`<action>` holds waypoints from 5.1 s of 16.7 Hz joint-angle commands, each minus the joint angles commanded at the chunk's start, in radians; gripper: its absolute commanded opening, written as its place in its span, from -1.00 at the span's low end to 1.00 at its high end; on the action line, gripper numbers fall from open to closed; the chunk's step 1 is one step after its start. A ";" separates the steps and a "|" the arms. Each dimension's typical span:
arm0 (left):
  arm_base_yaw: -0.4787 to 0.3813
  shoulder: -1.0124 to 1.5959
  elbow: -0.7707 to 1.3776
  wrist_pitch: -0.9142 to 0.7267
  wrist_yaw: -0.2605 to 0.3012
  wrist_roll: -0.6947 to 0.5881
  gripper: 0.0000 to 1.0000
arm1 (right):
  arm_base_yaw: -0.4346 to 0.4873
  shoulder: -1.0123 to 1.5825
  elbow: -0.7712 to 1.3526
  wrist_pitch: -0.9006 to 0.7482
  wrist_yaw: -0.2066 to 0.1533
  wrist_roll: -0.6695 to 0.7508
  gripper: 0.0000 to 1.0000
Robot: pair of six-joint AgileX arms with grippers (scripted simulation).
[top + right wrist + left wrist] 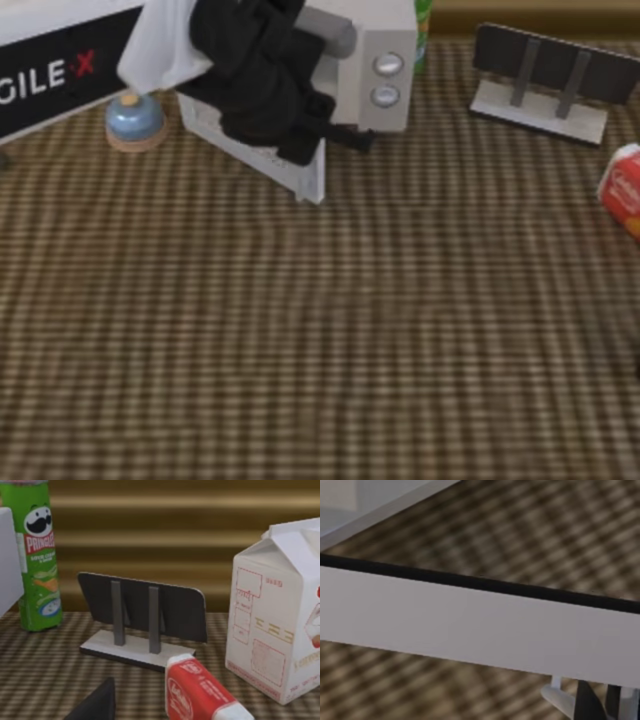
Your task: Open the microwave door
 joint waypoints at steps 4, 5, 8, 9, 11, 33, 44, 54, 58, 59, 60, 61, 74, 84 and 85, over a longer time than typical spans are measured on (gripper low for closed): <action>0.031 -0.048 -0.058 0.014 0.046 0.088 -1.00 | 0.000 0.000 0.000 0.000 0.000 0.000 1.00; 0.038 -0.058 -0.071 0.017 0.057 0.109 -1.00 | 0.000 0.000 0.000 0.000 0.000 0.000 1.00; 0.044 -0.066 -0.084 0.018 0.067 0.128 -1.00 | 0.000 0.000 0.000 0.000 0.000 0.000 1.00; 0.044 -0.066 -0.084 0.018 0.067 0.128 -1.00 | 0.000 0.000 0.000 0.000 0.000 0.000 1.00; 0.044 -0.066 -0.084 0.018 0.067 0.128 -1.00 | 0.000 0.000 0.000 0.000 0.000 0.000 1.00; 0.040 -0.065 -0.088 0.018 0.075 0.128 -1.00 | 0.000 0.000 0.000 0.000 0.000 0.000 1.00; 0.100 -0.125 -0.157 0.016 0.156 0.284 -1.00 | 0.000 0.000 0.000 0.000 0.000 0.000 1.00; 0.100 -0.125 -0.157 0.016 0.156 0.284 -1.00 | 0.000 0.000 0.000 0.000 0.000 0.000 1.00; 0.100 -0.125 -0.157 0.016 0.156 0.284 -1.00 | 0.000 0.000 0.000 0.000 0.000 0.000 1.00; 0.100 -0.125 -0.157 0.016 0.156 0.284 -1.00 | 0.000 0.000 0.000 0.000 0.000 0.000 1.00; 0.100 -0.125 -0.157 0.016 0.156 0.284 -1.00 | 0.000 0.000 0.000 0.000 0.000 0.000 1.00; 0.100 -0.125 -0.157 0.016 0.156 0.284 -1.00 | 0.000 0.000 0.000 0.000 0.000 0.000 1.00; 0.151 -0.158 -0.190 -0.006 0.229 0.419 -1.00 | 0.000 0.000 0.000 0.000 0.000 0.000 1.00; 0.168 -0.166 -0.203 -0.014 0.250 0.462 -1.00 | 0.000 0.000 0.000 0.000 0.000 0.000 1.00; 0.168 -0.166 -0.203 -0.014 0.250 0.462 -1.00 | 0.000 0.000 0.000 0.000 0.000 0.000 1.00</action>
